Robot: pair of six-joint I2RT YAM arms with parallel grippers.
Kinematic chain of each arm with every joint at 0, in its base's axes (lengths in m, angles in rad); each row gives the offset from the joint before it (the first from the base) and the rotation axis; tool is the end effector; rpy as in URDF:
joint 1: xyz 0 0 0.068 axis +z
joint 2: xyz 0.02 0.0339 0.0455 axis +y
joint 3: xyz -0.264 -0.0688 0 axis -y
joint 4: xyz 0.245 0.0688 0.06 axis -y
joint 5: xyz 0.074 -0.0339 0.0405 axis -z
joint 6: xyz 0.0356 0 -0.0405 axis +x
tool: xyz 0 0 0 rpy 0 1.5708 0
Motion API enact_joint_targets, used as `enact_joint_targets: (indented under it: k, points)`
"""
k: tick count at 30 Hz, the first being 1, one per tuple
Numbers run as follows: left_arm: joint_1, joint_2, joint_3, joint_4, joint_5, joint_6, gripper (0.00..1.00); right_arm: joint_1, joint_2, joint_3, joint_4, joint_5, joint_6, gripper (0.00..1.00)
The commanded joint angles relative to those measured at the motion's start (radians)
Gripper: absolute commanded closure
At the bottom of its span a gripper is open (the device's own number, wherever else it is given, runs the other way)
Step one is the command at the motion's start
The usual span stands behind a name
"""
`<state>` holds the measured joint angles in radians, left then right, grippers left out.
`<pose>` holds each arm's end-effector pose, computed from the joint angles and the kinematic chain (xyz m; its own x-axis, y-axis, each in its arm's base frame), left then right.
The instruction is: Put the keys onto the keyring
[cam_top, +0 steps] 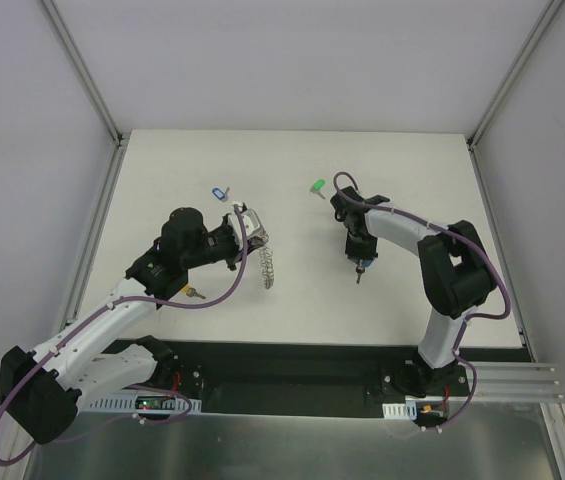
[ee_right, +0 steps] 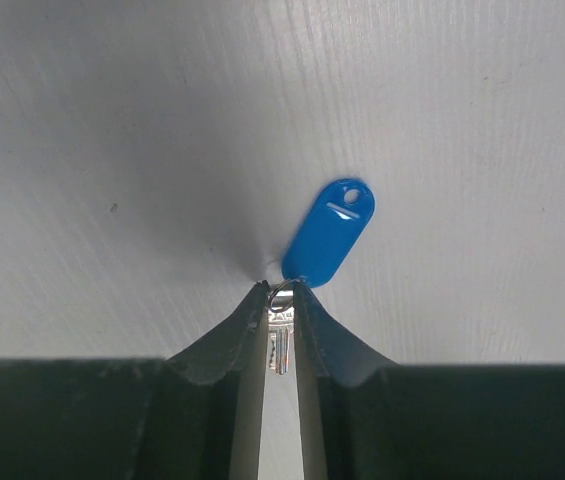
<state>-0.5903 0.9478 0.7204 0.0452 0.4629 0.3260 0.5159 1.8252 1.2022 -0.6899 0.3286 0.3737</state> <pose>0.1758 -0.1369 0.3119 0.1337 0.2553 -0.9576 0.8656 0.4403 0.2383 0.3083 0.1616 0.1706 -0.9274 -0.1287 -0.3514 -0.0610 0.9784 -0.1974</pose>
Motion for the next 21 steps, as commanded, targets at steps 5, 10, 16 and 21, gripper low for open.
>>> enact_joint_targets:
  k: [5,10,16,21]
  points:
    - [-0.013,-0.029,-0.002,0.038,0.016,0.012,1.0,0.01,0.006,0.025,-0.03,0.02,0.011,0.8]
    - [-0.013,-0.03,-0.002,0.036,0.016,0.012,1.0,0.012,0.008,0.016,-0.028,0.023,0.01,0.8]
    - [-0.013,-0.029,-0.001,0.036,0.016,0.012,1.0,0.012,0.011,0.007,-0.028,0.038,0.008,0.82]
    - [-0.014,-0.027,-0.001,0.036,0.019,0.01,1.0,0.013,0.008,0.002,-0.028,0.047,0.005,0.87]
